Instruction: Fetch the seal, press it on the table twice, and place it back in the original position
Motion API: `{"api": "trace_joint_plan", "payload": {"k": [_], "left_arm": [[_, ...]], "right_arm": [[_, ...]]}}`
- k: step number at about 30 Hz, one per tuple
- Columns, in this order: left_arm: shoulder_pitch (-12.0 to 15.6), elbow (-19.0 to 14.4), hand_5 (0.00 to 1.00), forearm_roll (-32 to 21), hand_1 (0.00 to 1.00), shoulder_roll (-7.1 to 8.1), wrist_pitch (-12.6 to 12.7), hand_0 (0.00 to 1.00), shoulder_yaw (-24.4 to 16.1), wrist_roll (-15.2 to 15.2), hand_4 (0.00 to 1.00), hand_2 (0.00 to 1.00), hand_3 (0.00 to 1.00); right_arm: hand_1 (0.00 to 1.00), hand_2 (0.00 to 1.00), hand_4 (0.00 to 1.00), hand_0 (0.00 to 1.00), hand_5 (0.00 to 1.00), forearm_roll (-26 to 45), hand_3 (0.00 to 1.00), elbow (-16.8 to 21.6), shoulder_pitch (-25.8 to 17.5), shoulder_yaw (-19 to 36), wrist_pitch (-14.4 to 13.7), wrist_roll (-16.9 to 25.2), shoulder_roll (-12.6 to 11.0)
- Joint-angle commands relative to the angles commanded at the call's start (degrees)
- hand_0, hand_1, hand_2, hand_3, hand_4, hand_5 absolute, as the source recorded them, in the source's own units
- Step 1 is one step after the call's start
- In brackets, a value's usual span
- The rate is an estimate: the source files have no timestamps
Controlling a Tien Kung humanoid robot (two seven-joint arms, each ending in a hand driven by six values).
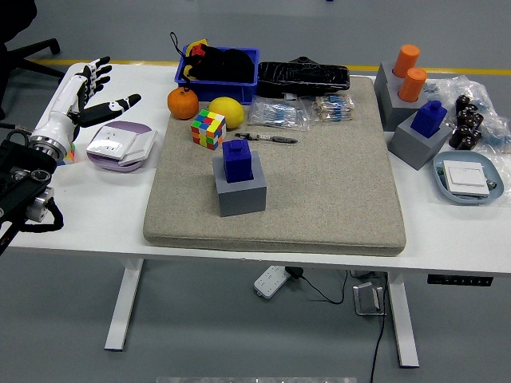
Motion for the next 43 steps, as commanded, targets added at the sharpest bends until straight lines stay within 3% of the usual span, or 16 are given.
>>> {"api": "trace_joint_plan", "payload": {"k": [43], "left_arm": [[-0.66, -0.36, 0.284, 0.08, 0.924, 0.08, -0.09, 0.930, 0.57, 0.24, 0.899, 0.943, 0.953]], "right_arm": [[0.773, 0.725, 0.793, 0.863, 0.568, 0.21, 0.742, 0.00, -0.03, -0.23, 0.05, -0.09, -0.08]]}}
